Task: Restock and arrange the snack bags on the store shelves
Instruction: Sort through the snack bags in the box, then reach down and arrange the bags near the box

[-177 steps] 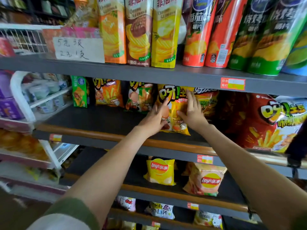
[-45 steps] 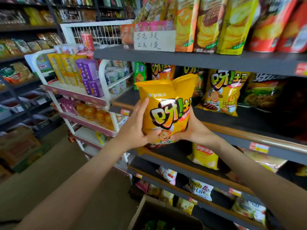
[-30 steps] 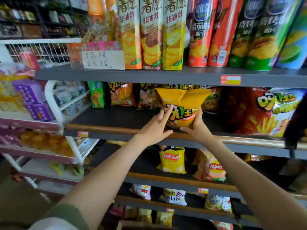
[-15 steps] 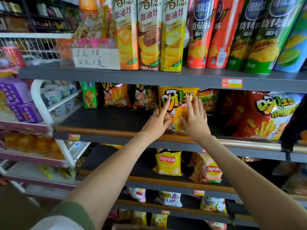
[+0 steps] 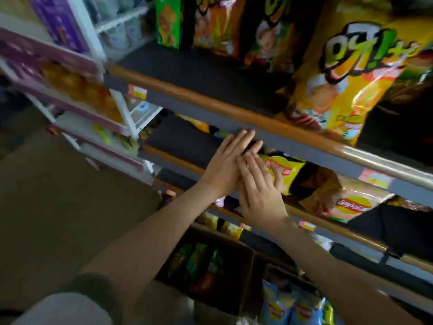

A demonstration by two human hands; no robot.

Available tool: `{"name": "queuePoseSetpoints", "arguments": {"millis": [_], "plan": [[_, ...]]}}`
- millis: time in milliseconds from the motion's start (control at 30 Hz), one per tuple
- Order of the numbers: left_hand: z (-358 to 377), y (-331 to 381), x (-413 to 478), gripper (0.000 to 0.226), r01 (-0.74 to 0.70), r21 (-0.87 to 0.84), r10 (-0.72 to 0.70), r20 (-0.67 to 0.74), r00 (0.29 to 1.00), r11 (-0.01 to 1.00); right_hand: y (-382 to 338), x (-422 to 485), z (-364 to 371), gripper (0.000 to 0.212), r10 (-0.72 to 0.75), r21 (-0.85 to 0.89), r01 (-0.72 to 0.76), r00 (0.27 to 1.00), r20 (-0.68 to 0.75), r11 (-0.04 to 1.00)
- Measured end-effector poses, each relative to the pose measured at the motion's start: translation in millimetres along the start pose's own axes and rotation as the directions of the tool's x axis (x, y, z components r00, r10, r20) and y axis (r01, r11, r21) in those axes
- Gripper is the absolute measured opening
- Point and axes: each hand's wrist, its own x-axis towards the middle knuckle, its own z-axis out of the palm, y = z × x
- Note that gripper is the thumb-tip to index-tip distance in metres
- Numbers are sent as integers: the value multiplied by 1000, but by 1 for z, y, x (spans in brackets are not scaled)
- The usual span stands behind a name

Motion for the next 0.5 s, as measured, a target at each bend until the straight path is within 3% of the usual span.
{"name": "queuePoseSetpoints", "arguments": {"millis": [133, 233, 367, 500], "plan": [[44, -29, -113, 64, 217, -13, -211, 174, 962, 976, -36, -46, 88, 62, -7, 143, -31, 966, 257, 989], [88, -38, -219, 69, 453, 32, -445, 258, 858, 891, -53, -95, 164, 62, 29, 143, -108, 883, 469, 984], [172, -28, -355, 71, 673, 130, -660, 401, 636, 728, -59, -188, 280, 70, 15, 150, -180, 688, 726, 972], [270, -9, -450, 74, 752, 190, -726, 487, 486, 631, -50, -294, 398, 92, -68, 142, -154, 407, 911, 978]]}}
